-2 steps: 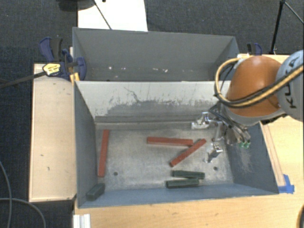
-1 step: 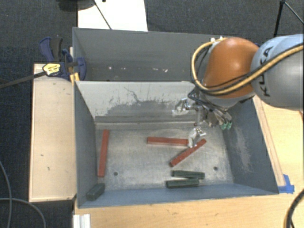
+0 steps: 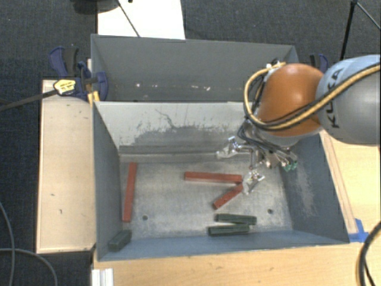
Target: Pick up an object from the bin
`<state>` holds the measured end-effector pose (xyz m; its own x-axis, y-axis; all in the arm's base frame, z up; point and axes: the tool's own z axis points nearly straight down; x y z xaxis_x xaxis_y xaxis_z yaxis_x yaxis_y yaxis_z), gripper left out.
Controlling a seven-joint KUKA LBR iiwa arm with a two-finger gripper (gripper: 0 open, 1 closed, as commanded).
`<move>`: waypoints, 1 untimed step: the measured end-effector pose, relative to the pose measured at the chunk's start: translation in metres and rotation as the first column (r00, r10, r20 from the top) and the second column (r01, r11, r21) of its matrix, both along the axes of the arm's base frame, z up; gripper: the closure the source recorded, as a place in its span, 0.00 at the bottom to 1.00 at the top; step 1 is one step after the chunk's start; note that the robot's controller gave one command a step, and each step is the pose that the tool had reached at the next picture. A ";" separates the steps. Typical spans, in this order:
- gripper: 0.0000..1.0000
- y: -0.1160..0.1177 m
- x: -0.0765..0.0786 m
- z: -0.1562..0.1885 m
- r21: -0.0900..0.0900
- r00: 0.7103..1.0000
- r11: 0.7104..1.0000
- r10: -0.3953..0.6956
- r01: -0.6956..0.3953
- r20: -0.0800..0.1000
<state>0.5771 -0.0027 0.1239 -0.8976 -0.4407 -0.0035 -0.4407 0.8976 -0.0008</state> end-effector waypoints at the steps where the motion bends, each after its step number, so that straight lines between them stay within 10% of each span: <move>1: 0.00 -0.004 -0.019 -0.035 -0.001 0.988 0.988 0.154 -0.154 0.009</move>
Offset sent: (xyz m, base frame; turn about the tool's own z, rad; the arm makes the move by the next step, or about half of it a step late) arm -0.0036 0.0022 -0.0539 -0.2430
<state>0.5579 -0.0062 0.0887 -0.8191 -0.5735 -0.0111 -0.5735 0.8192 -0.0053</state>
